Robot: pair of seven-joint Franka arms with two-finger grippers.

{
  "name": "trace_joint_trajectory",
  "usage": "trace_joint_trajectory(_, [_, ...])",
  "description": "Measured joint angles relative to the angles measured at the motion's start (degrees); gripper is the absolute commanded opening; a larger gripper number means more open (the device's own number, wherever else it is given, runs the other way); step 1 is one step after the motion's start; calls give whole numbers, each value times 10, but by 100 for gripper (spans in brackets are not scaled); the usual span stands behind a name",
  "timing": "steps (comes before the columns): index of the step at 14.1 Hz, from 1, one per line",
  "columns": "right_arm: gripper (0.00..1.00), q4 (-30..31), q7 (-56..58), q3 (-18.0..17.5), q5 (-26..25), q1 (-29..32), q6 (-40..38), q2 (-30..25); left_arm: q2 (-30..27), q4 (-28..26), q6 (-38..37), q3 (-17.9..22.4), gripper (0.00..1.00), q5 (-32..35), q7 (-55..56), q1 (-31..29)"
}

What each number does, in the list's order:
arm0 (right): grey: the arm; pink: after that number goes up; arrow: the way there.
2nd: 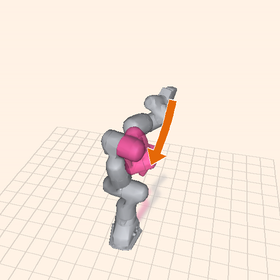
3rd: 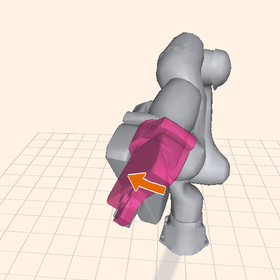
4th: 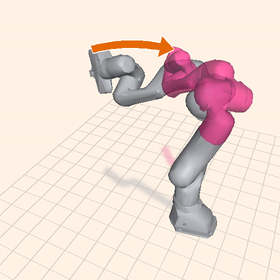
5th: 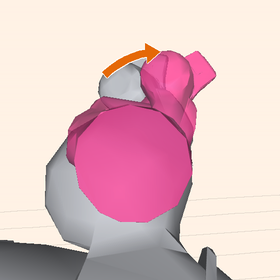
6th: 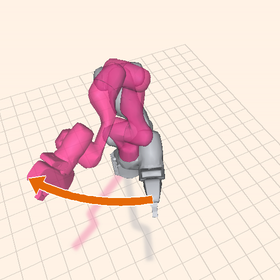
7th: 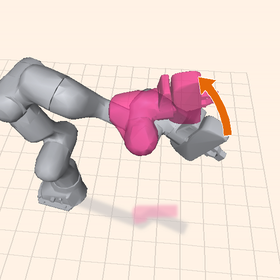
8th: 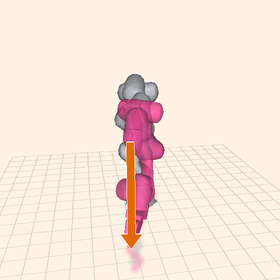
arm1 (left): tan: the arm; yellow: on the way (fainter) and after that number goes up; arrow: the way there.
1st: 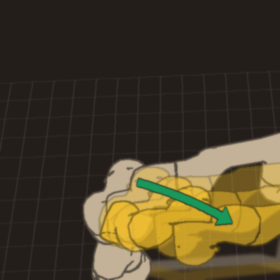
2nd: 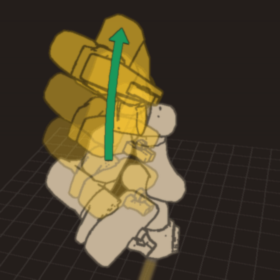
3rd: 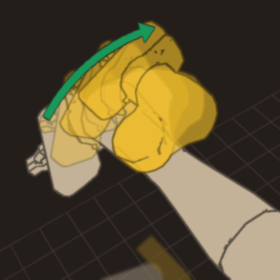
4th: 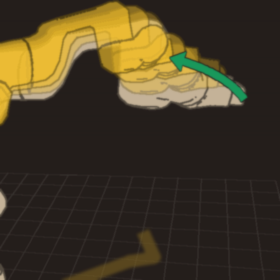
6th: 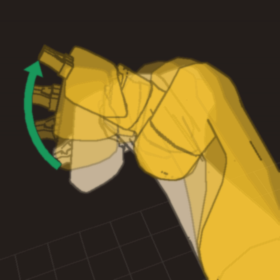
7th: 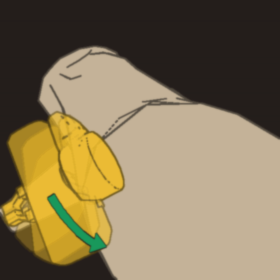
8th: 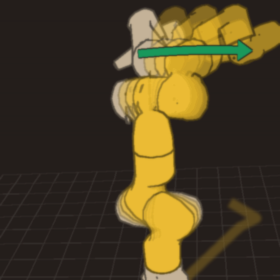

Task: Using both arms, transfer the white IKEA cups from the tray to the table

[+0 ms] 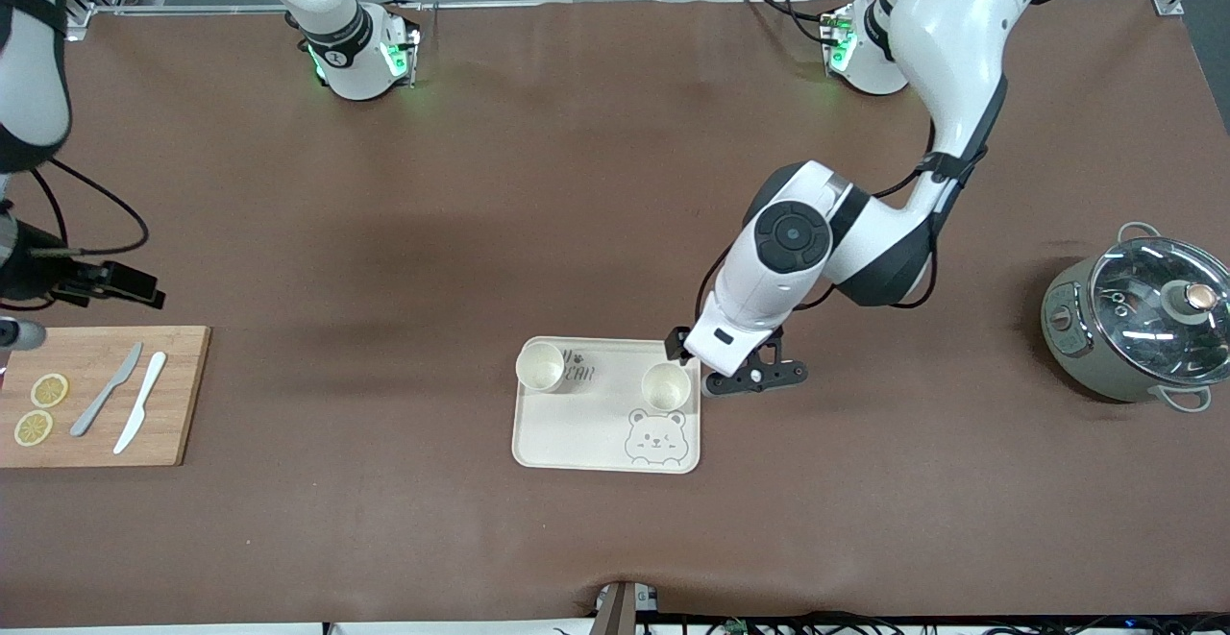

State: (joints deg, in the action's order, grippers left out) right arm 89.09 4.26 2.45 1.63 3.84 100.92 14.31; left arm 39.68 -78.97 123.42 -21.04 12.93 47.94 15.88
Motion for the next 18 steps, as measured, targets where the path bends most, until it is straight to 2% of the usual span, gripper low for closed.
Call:
trace_joint_trajectory(6, [100, 0, -1, -6, 5, -34, 28, 83, 35, 2, 55, 23, 100, 0, 42, 23])
trace_joint_trajectory(7, [100, 0, -1, -7, 13, -40, 30, 102, 40, 2, 61, 24, 100, 0, 44, 23])
trace_joint_trajectory(9, [100, 1, -9, -7, 63, -57, 43, 141, 52, 2, 68, 28, 100, 0, 48, 23])
trace_joint_trajectory(11, [100, 0, -45, -7, 108, -74, 63, 167, 63, 3, 75, 31, 100, 0, 51, 23])
trace_joint_trajectory(15, [100, -3, -183, -9, 115, -131, 68, 174, 85, 3, 101, 37, 100, 0, 52, 23])
trace_joint_trajectory(16, [100, -3, -216, -9, 115, -148, 68, 175, 90, 3, 104, 40, 82, 0, 53, 23])
trace_joint_trajectory(18, [100, -3, -273, -9, 115, -178, 69, 177, 93, 3, 107, 40, 33, 0, 59, 23])
